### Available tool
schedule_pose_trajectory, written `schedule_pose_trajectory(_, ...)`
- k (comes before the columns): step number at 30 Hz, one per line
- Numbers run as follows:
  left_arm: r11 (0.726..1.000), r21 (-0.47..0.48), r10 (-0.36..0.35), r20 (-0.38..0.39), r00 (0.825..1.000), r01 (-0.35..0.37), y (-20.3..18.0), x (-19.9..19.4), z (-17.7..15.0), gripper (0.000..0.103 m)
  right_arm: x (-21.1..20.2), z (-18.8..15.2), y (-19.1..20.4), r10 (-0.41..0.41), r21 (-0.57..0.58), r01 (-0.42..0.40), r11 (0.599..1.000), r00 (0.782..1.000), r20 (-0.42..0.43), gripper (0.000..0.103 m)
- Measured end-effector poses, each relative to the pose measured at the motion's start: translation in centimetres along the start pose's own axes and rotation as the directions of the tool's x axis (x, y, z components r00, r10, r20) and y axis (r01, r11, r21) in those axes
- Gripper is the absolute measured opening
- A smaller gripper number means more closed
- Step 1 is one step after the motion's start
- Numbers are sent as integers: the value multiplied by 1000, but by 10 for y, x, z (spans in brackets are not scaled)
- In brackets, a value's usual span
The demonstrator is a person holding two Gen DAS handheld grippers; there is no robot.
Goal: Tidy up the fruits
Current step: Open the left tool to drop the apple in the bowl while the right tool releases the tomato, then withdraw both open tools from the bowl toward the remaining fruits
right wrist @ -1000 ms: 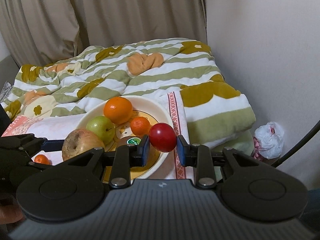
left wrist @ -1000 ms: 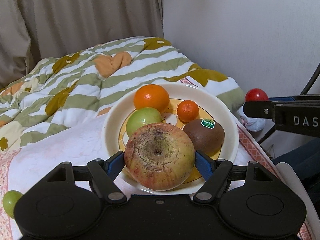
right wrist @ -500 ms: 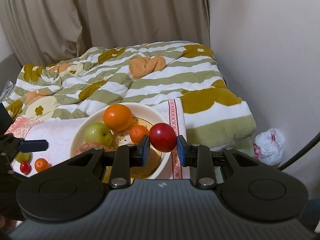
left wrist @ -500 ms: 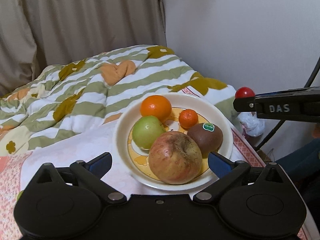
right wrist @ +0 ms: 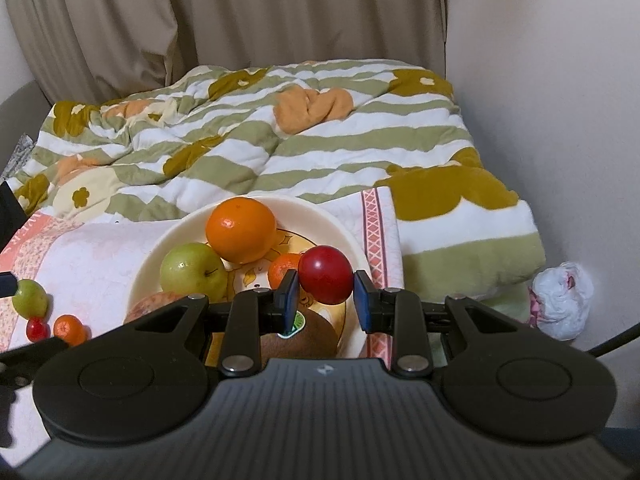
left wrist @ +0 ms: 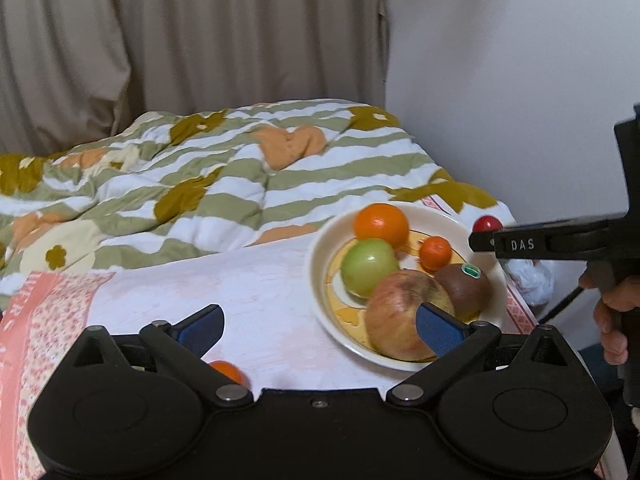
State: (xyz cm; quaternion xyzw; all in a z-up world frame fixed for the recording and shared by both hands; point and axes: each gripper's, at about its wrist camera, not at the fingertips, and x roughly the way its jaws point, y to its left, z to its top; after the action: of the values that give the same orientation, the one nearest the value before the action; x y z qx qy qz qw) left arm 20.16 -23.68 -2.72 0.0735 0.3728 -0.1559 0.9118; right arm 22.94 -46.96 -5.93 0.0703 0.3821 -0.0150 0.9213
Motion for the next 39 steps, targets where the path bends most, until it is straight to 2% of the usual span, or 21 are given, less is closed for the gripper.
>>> schedule_pose_trajectory(6,999,-24,28,-10,1000,-29,10,-7,-4,103,11,-2,1,3,-1,-3,1000,1000,-15,46)
schedule_pose_trajectory(7,999,-28,30,-10,999,-31,11,-9,-5,103,12,-2,1,-3,-2,3,1000,1000,-11,49)
schedule_pose_trajectory(9,999,-40,30,-10,1000,-30,13,-12,-7,103,11,-2,1,-9,-1,9,1000,1000,-6,71)
schedule_pose_trajectory(10,999,-45,30,-10,999,-31,13,-14,-9,103,10,-2,1,-12,2,12,1000,1000,-3,79)
schedule_pose_trajectory(11,998,-47,32,-10,999,-32,13,-15,-9,103,8,-2,1,-19,8,19,1000,1000,2,97)
schedule_pose_trajectory(12,998,-45,34,-10,999,-35,13,-17,-10,103,6,-3,1,-28,12,28,1000,1000,10,103)
schedule_pose_trajectory(14,998,-41,36,-7,999,-37,12,-19,-12,103,0,-4,1,-37,11,36,999,999,35,103)
schedule_pose_trajectory(18,998,-39,39,5,999,-39,8,-27,-14,103,-10,-8,4,-47,-11,47,999,998,34,103)
schedule_pose_trajectory(24,998,-50,41,36,999,-39,8,-47,-17,103,-37,-11,7,-32,-2,32,999,998,56,103)
schedule_pose_trajectory(35,992,-110,77,132,988,-63,25,-112,-34,103,-112,-23,30,-38,-41,43,998,992,119,103)
schedule_pose_trajectory(39,988,-120,120,166,979,-100,37,-137,-42,103,-139,-28,43,-31,-63,40,997,990,140,103)
